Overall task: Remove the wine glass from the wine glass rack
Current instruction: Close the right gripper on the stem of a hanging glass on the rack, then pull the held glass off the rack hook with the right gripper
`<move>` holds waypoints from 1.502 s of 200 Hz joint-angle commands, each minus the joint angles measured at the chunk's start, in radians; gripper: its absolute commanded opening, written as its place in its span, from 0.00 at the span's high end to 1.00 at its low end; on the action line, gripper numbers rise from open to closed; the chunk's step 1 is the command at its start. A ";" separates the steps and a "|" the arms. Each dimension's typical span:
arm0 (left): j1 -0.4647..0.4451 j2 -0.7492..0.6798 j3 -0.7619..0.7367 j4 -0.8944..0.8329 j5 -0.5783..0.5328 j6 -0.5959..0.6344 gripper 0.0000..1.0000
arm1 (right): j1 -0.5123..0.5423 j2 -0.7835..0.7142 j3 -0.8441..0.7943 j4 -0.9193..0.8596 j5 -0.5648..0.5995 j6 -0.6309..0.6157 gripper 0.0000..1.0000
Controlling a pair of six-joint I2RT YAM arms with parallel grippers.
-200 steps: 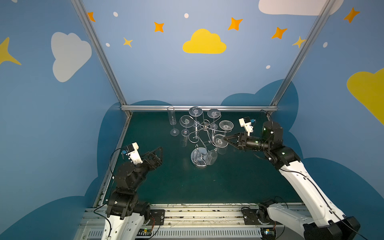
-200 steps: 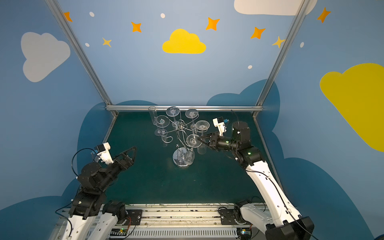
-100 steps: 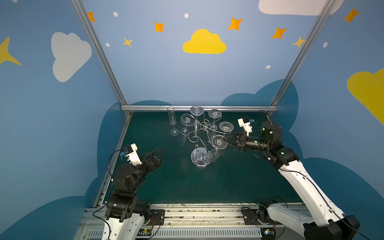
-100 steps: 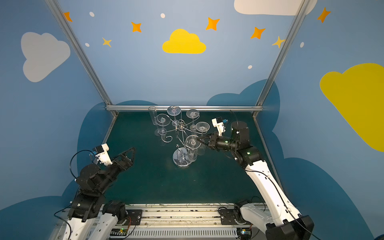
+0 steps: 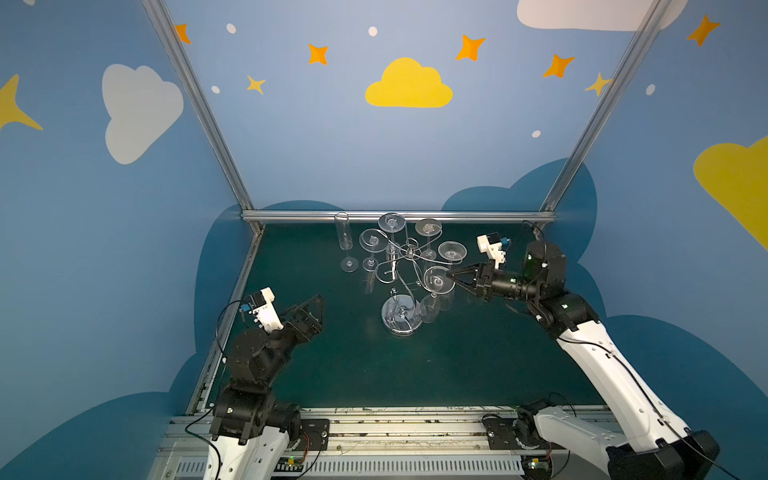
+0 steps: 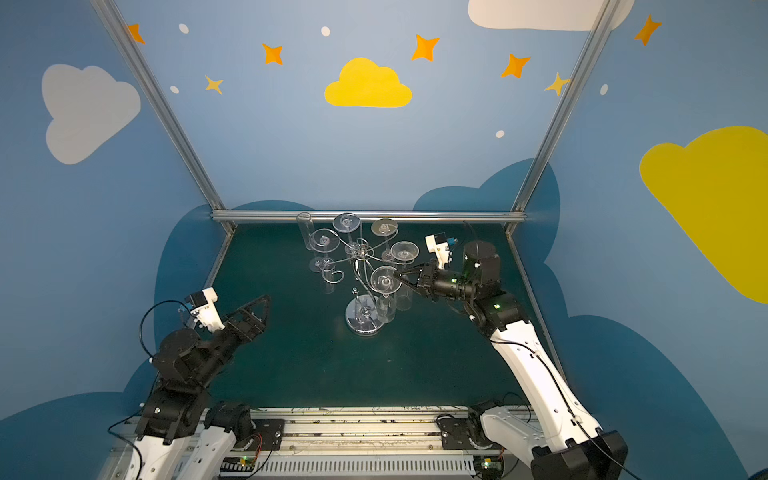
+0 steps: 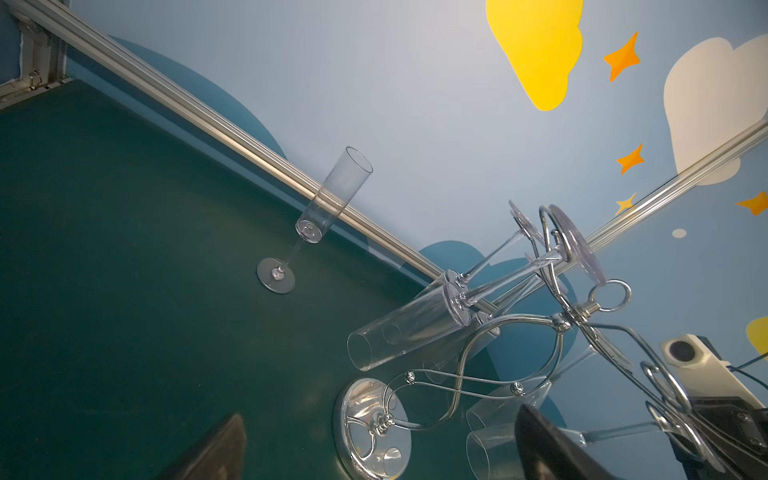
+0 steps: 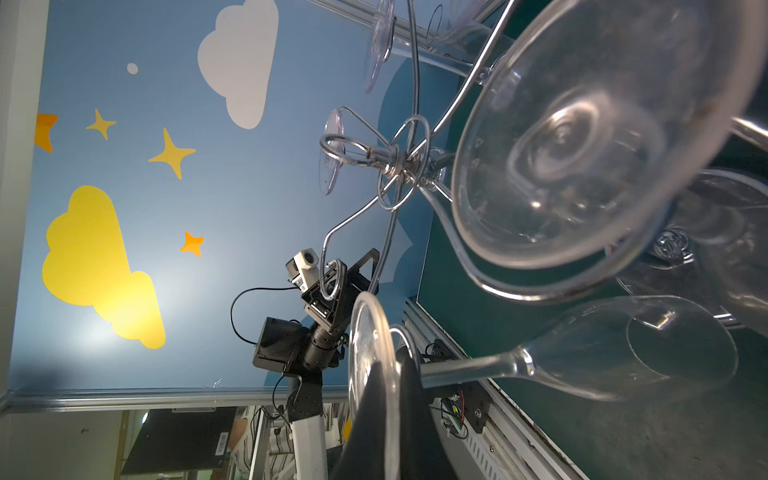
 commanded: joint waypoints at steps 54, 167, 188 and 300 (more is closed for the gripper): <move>0.001 -0.010 -0.010 -0.008 -0.008 -0.004 0.01 | 0.006 -0.027 0.059 0.053 -0.001 0.099 1.00; 0.001 0.001 -0.011 0.003 -0.004 -0.001 0.01 | 0.049 -0.044 0.069 0.107 0.030 0.213 1.00; 0.001 0.007 -0.013 0.008 0.002 -0.005 0.00 | 0.070 -0.029 0.085 0.113 0.035 0.220 1.00; 0.001 -0.035 -0.025 -0.022 -0.009 -0.003 0.01 | 0.096 0.087 0.177 0.101 0.123 0.229 1.00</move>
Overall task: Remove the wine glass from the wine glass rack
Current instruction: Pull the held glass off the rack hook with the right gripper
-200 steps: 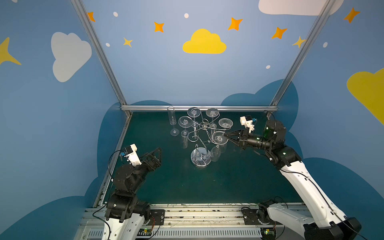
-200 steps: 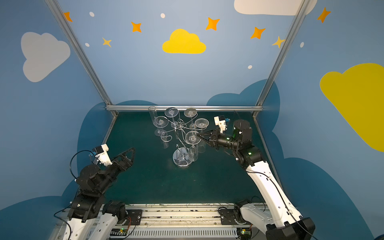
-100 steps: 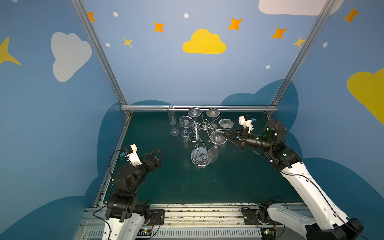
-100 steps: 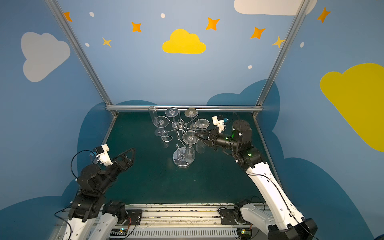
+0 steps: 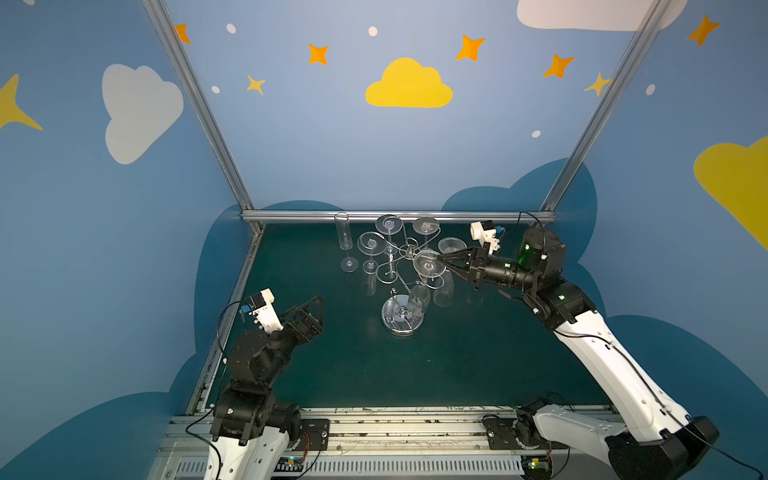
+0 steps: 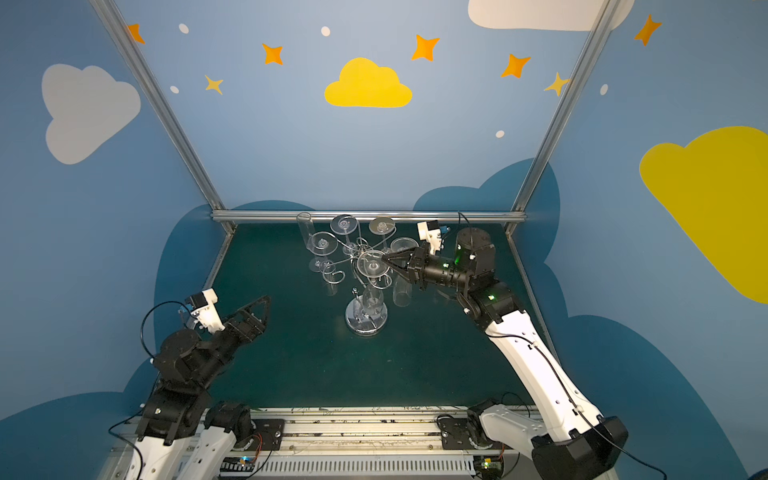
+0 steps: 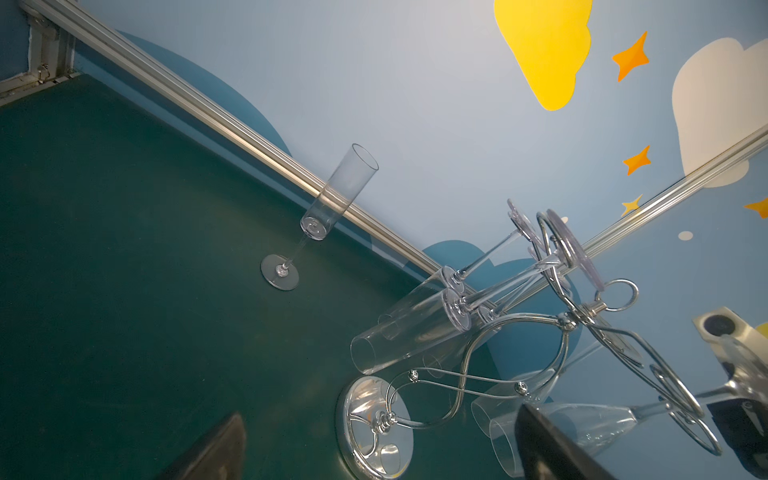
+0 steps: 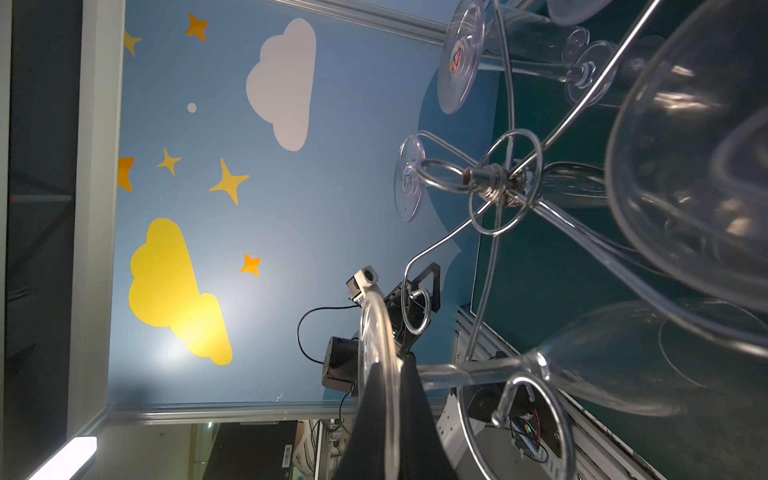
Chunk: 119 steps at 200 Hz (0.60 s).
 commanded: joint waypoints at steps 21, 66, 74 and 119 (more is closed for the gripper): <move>0.001 -0.028 -0.019 -0.019 -0.007 0.004 0.01 | 0.000 0.018 0.036 0.022 0.069 0.008 1.00; 0.001 -0.031 -0.021 -0.024 -0.009 0.006 0.01 | -0.020 -0.006 0.002 0.000 0.123 0.013 1.00; 0.001 -0.031 -0.022 -0.023 -0.010 0.005 0.01 | -0.022 -0.014 -0.002 -0.017 0.134 0.009 1.00; 0.001 -0.030 -0.022 -0.022 -0.011 0.006 0.01 | -0.048 -0.067 -0.021 -0.122 0.176 -0.030 1.00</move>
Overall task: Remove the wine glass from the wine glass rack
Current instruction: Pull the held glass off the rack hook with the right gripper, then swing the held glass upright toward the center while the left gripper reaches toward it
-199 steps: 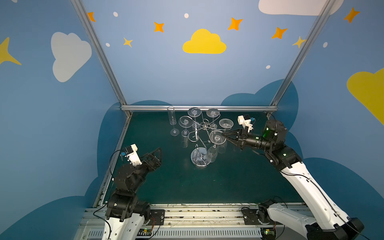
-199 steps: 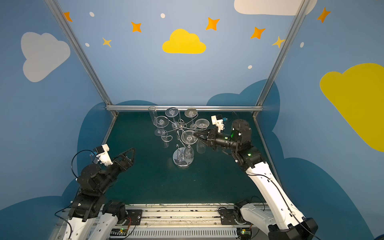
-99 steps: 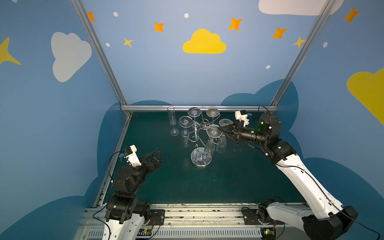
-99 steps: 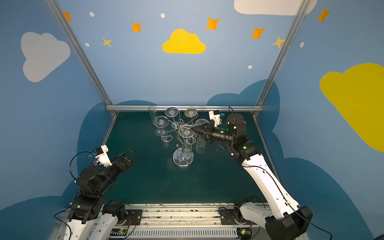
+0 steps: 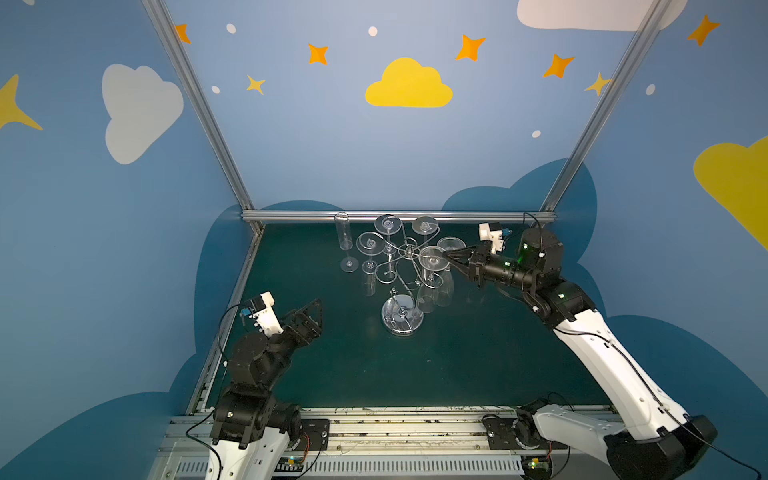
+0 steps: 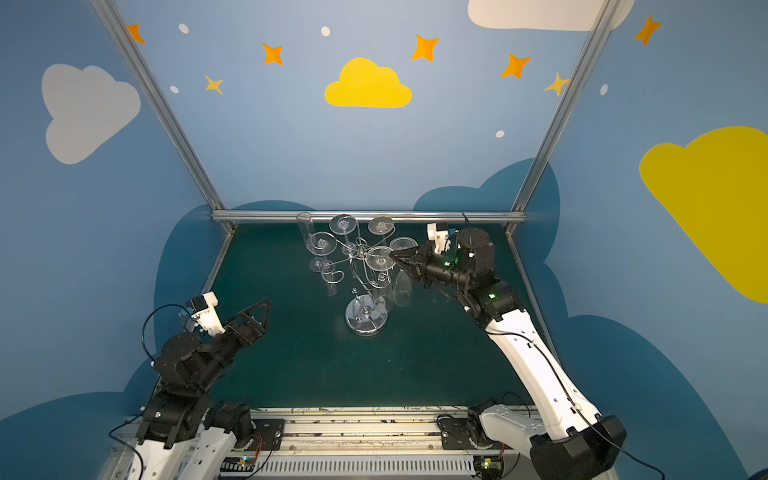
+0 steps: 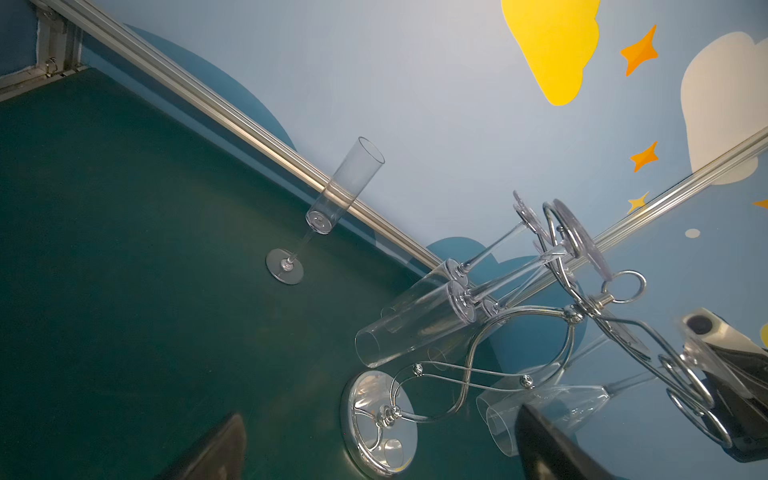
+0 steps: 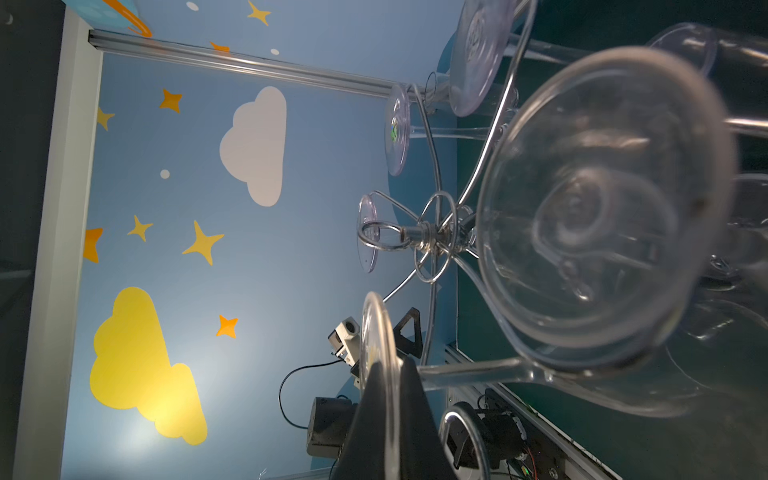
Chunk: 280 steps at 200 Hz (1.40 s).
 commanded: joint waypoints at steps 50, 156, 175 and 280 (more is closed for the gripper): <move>0.001 -0.005 -0.004 -0.003 -0.006 0.005 0.00 | -0.057 -0.122 -0.070 -0.121 0.069 -0.054 1.00; 0.001 0.028 0.041 -0.006 0.009 0.027 0.01 | -0.130 -0.232 0.040 -0.553 0.295 -0.449 1.00; 0.001 0.034 0.054 -0.010 0.013 0.031 0.01 | -0.131 -0.226 0.101 -0.647 0.394 -0.576 1.00; 0.001 0.048 0.113 0.006 0.050 0.040 0.01 | -0.107 -0.181 0.284 -0.603 0.600 -1.129 1.00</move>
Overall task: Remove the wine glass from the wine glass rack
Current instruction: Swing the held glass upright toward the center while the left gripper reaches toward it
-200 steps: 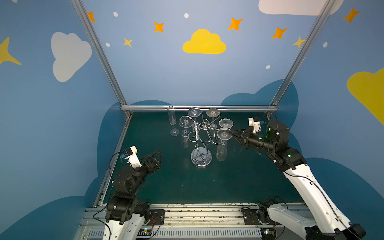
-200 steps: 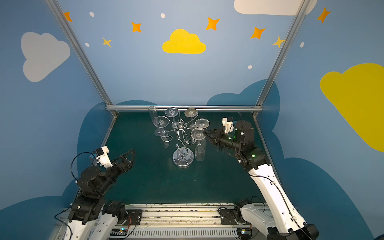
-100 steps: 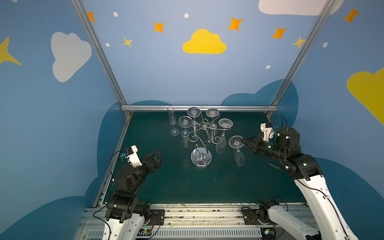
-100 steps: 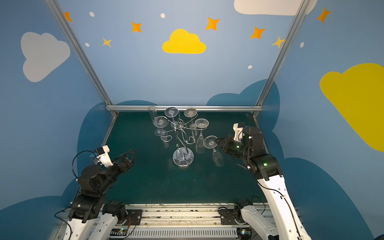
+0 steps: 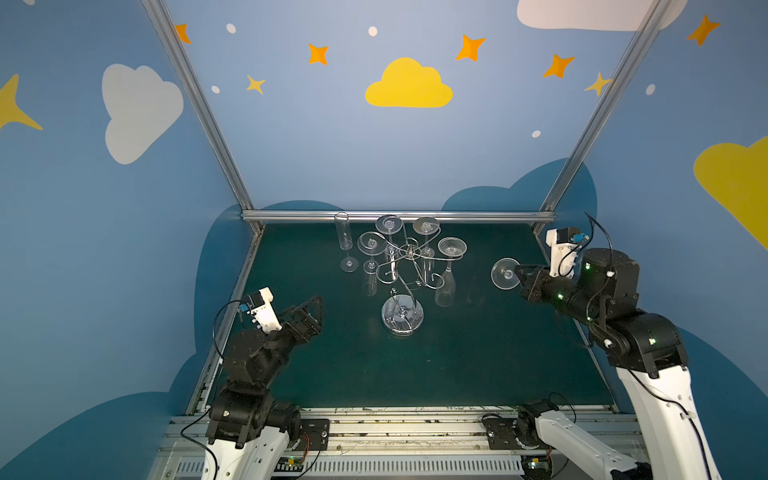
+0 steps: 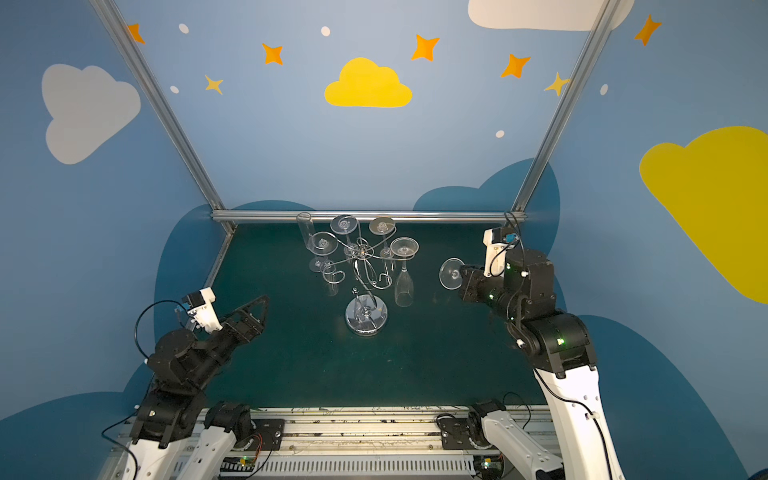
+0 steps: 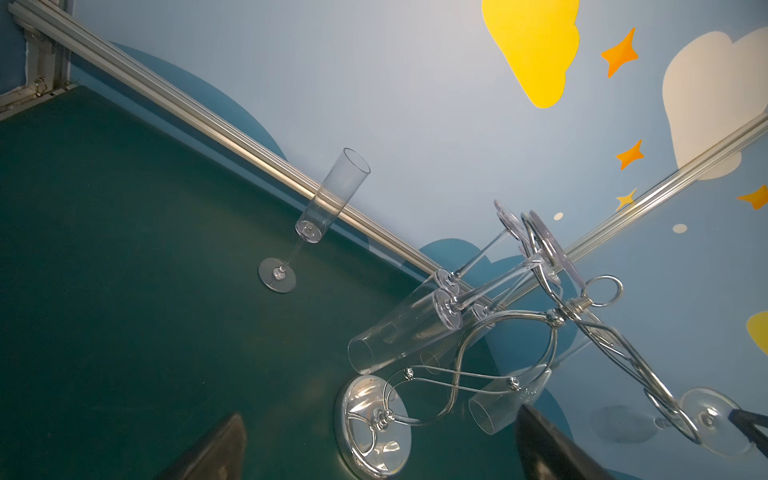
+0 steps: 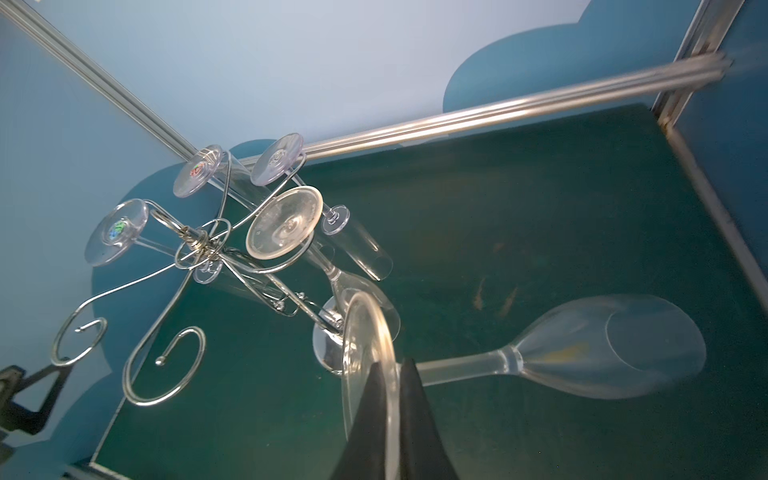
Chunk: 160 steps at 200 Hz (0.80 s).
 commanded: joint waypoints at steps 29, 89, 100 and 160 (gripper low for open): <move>0.001 0.052 0.095 0.037 0.096 0.029 0.01 | 0.072 0.032 0.055 0.117 0.052 -0.289 1.00; 0.001 0.127 0.183 0.082 0.277 0.047 0.01 | 0.270 0.050 0.056 0.240 0.147 -0.543 1.00; 0.001 0.153 0.206 0.088 0.321 0.052 0.01 | 0.308 0.052 0.049 0.268 0.165 -0.593 1.00; 0.001 0.243 0.304 0.127 0.486 0.077 0.02 | 0.500 0.041 -0.011 0.460 0.253 -0.895 1.00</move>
